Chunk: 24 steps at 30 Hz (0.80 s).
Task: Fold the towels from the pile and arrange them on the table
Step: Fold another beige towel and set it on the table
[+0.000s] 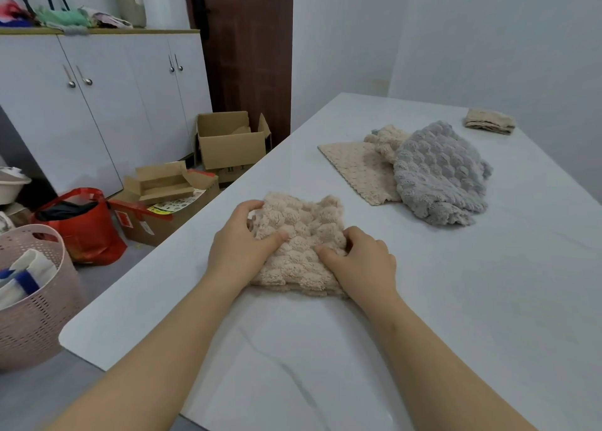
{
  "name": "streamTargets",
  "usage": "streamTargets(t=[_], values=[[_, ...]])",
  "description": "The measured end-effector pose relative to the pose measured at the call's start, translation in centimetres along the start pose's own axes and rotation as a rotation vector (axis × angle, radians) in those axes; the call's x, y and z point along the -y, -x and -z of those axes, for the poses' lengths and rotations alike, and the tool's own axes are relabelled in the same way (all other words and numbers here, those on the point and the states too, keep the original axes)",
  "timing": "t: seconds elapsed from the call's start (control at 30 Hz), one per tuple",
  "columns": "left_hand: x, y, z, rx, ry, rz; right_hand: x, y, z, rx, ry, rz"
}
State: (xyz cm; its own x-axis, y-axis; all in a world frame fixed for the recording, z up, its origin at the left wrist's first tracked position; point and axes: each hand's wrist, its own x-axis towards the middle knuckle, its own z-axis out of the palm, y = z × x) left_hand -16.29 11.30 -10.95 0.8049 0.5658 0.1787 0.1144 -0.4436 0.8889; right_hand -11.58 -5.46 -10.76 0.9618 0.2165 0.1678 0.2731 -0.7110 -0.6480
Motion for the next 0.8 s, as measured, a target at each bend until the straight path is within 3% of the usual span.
streamTargets(t=[0.17,0.47,0.57,0.7,0.8], values=[[0.3,-0.8,0.1,0.166,0.308,0.141,-0.6,-0.2,0.3,-0.005,-0.393,-0.043],[0.2,-0.7,0.0,0.143,0.408,0.172,-0.7,-0.7,0.1,0.066,-0.286,-0.030],[0.2,-0.2,-0.4,0.119,0.379,0.159,-0.2,-0.8,0.8,0.161,-0.219,-0.027],[-0.6,0.6,-0.4,0.113,0.318,0.255,0.2,-1.0,2.5,0.362,-0.323,-0.180],[-1.4,1.0,-0.2,0.105,0.295,0.362,0.4,-0.6,3.8,0.421,-0.396,-0.309]])
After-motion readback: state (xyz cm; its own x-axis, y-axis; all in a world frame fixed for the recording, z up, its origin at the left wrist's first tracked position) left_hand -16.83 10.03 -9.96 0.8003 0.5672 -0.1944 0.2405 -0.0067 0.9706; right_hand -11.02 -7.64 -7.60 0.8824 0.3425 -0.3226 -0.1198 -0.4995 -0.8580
